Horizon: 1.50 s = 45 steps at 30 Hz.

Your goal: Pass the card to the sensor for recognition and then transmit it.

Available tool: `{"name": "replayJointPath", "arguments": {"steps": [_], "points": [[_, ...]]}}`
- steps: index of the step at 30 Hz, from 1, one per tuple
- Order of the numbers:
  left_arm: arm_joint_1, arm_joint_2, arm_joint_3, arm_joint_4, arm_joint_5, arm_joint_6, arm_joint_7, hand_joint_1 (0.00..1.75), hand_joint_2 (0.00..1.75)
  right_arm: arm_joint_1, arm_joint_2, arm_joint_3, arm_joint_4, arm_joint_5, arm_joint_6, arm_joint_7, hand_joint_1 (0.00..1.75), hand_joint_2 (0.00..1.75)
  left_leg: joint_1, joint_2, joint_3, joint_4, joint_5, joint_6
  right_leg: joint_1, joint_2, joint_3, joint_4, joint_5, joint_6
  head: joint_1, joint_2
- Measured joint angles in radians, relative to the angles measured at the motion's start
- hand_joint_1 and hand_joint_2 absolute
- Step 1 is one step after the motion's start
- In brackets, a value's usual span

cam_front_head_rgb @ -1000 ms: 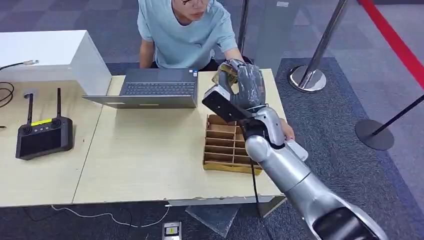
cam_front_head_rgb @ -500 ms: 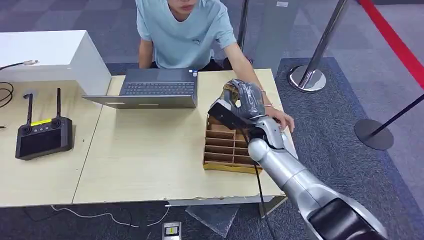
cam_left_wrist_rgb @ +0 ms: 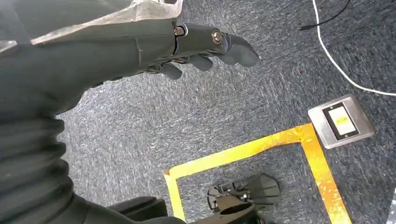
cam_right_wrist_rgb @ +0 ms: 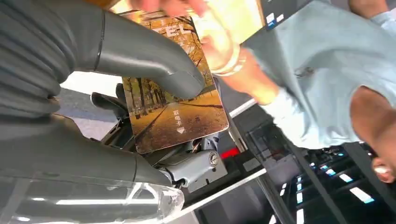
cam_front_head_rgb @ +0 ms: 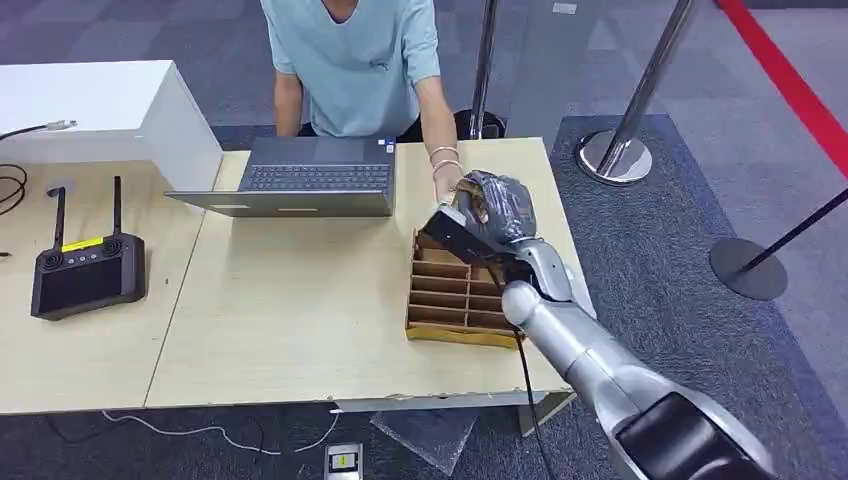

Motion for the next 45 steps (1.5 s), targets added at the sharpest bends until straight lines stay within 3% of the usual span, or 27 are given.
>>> {"name": "replayJointPath", "arguments": {"steps": [6, 21, 22, 23, 45], "points": [[0.003, 0.013, -0.012, 0.000, 0.002, 0.000, 0.005, 0.00, 1.75, -0.001, 0.005, -0.041, 0.035, 0.057, -0.001, -0.024, 1.75, 1.75, 0.000, 0.000, 0.000, 0.000, 0.000, 0.000, 0.000, 0.000, 0.000, 0.000, 0.000, 0.000, 0.000, 0.000], [0.007, 0.016, -0.013, 0.000, 0.018, 0.011, 0.002, 0.00, 1.75, -0.016, 0.002, -0.087, 0.036, 0.045, -0.002, -0.019, 1.75, 1.75, 0.000, 0.000, 0.000, 0.000, 0.000, 0.000, 0.000, 0.000, 0.000, 0.000, 0.000, 0.000, 0.000, 0.000], [0.008, 0.016, -0.013, 0.001, 0.020, 0.012, 0.001, 0.00, 1.75, -0.017, 0.002, -0.091, 0.036, 0.043, -0.002, -0.019, 1.03, 1.75, 0.000, 0.000, 0.000, 0.000, 0.000, 0.000, 0.000, 0.000, 0.000, 0.000, 0.000, 0.000, 0.000, 0.000], [0.009, 0.016, -0.013, 0.001, 0.029, 0.020, -0.002, 0.00, 1.75, -0.021, -0.001, -0.102, 0.036, 0.040, -0.002, -0.017, 0.00, 1.75, 0.000, 0.000, 0.000, 0.000, 0.000, 0.000, 0.000, 0.000, 0.001, 0.000, 0.000, 0.000, 0.000, 0.000], [0.023, 0.013, -0.013, 0.001, 0.061, 0.031, -0.012, 0.00, 1.75, -0.010, -0.001, -0.105, 0.080, 0.107, -0.002, -0.008, 0.00, 1.75, 0.000, 0.000, 0.000, 0.000, 0.000, 0.000, 0.000, 0.000, 0.000, 0.000, 0.000, 0.000, 0.000, 0.000]]}}
